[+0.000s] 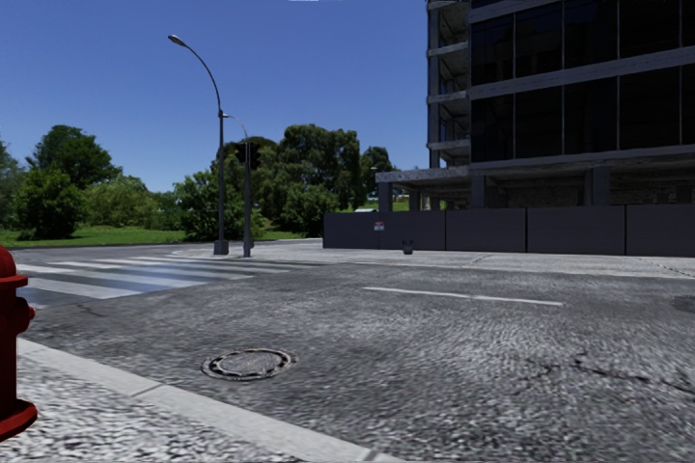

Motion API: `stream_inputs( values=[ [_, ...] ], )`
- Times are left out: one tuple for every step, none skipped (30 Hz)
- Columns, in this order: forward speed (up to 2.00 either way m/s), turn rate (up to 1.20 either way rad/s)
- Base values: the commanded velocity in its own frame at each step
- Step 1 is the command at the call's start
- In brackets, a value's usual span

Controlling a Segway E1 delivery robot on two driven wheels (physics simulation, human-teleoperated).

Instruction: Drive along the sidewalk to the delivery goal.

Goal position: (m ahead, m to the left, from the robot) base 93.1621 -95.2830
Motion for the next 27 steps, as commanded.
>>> stream_inputs(
  values=[
    [0.67, 0.77],
    [0.67, 0.77],
    [0.67, 0.77],
    [0.67, 0.8],
    [0.67, 0.81],
    [0.67, 0.81],
    [0.67, 0.82],
    [0.67, 0.82],
    [0.67, 0.82],
    [0.68, 0.82],
    [0.69, 0.82],
    [0.7, 0.82],
    [0.73, 0.82],
    [0.74, 0.82],
    [0.74, 0.83],
    [0.74, 0.83],
    [0.75, 0.84],
    [0.75, 0.84],
    [0.75, 0.85],
    [0.75, 0.85],
    [0.75, 0.86],
    [0.75, 0.88],
    [0.75, 0.89],
    [0.75, 0.89],
    [0.75, 0.89],
    [0.75, 0.9],
    [0.75, 0.9]
  ],
)
